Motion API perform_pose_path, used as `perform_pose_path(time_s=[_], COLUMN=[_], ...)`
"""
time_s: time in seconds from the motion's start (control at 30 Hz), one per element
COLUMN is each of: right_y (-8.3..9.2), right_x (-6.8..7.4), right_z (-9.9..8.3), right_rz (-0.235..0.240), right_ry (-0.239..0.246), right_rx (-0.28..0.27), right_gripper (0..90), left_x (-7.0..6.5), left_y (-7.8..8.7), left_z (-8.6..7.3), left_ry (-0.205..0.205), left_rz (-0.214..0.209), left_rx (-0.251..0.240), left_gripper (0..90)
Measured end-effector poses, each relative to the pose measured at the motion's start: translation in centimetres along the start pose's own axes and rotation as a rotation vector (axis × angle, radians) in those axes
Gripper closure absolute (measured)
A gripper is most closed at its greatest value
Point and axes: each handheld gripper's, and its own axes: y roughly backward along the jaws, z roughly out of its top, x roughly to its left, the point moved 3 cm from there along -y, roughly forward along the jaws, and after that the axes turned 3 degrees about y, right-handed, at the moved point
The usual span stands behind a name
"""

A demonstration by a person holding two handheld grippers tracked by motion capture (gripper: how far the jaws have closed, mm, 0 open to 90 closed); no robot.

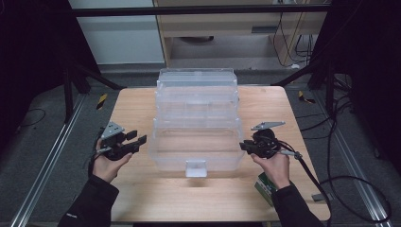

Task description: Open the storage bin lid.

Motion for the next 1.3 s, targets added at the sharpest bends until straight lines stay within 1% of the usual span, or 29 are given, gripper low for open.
perform_pose_path(time_s=[0.13, 0.27, 0.33, 0.4, 0.5, 0.6, 0.7, 0.77, 0.9, 0.97, 1.07, 1.13, 1.17, 1.3], right_y=[0.0, 0.0, 0.0, 0.0, 0.0, 0.0, 0.0, 0.0, 0.1, 0.1, 0.1, 0.1, 0.1, 0.0], right_x=[0.0, 0.0, 0.0, 0.1, 0.1, 0.2, 0.3, 0.4, 0.5, 0.7, 0.8, 0.7, 0.7, 0.6], right_z=[0.0, 0.0, 0.0, 0.0, 0.0, 0.0, 0.0, 0.0, -0.1, -0.1, -0.1, -0.1, -0.1, -0.1], right_rz=[-0.002, -0.004, -0.005, -0.007, -0.011, -0.023, -0.018, -0.014, -0.013, -0.015, -0.013, -0.01, -0.009, -0.01], right_ry=[0.001, 0.003, 0.004, 0.005, 0.003, 0.013, 0.01, 0.01, 0.008, 0.004, 0.002, 0.0, -0.002, -0.004], right_rx=[-0.003, -0.004, -0.004, -0.006, 0.0, 0.003, 0.005, 0.006, 0.005, 0.004, 0.003, 0.003, 0.003, 0.001], right_gripper=[75.5, 75.5, 75.5, 75.6, 75.8, 76.0, 76.0, 75.9, 75.8, 75.8, 75.7, 75.5, 75.4, 74.5], left_x=[-0.7, -1.0, -1.1, -1.1, -1.2, -1.2, -1.4, -1.5, -1.4, -1.4, -1.5, -1.5, -1.5, -1.4], left_y=[-0.6, -1.2, -1.6, -1.8, -1.8, -1.7, -1.7, -1.8, -1.7, -1.6, -1.6, -1.6, -1.5, -0.9], left_z=[-0.5, -1.1, -1.5, -1.7, -1.7, -1.7, -1.8, -1.8, -1.9, -2.0, -2.0, -1.9, -1.9, -1.4], left_ry=[-0.016, -0.017, -0.024, -0.024, -0.025, -0.027, -0.022, -0.03, -0.015, -0.016, -0.031, -0.045, -0.047, -0.039], left_rz=[-0.02, -0.041, -0.041, -0.041, -0.046, -0.046, -0.05, -0.052, -0.051, -0.053, -0.047, -0.036, -0.036, -0.037], left_rx=[0.033, 0.071, 0.093, 0.106, 0.106, 0.108, 0.117, 0.12, 0.117, 0.117, 0.112, 0.108, 0.105, 0.078], left_gripper=[51.9, 54.6, 55.3, 56.5, 59.4, 60.8, 62.0, 63.4, 63.3, 63.2, 62.7, 59.4, 57.6, 55.2])
